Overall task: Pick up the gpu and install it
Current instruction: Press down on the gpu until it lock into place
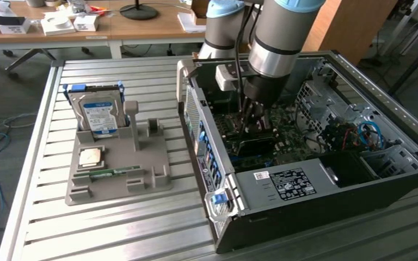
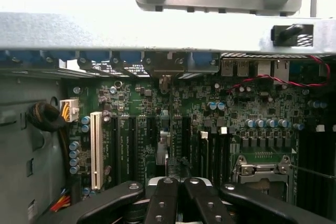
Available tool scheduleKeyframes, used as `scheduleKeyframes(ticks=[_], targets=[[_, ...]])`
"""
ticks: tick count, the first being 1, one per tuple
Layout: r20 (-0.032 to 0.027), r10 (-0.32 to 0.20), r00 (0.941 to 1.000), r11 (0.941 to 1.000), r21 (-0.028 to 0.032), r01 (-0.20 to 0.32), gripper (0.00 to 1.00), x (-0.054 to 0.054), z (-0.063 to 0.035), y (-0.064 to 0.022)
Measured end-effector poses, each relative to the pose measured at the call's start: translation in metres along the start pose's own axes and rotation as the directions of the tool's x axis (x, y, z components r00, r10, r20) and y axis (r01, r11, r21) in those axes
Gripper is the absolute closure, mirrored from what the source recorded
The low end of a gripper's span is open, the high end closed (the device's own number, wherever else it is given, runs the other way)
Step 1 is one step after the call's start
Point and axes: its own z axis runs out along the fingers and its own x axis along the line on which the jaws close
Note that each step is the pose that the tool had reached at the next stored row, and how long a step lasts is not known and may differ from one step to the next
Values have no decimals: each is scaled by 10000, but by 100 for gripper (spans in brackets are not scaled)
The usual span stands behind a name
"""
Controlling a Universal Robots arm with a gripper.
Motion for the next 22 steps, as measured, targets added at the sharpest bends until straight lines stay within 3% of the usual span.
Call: scheduleKeyframes(ticks=[22], targets=[[-2,-1,10000,10000,0,1,89,-11,-264,2]])
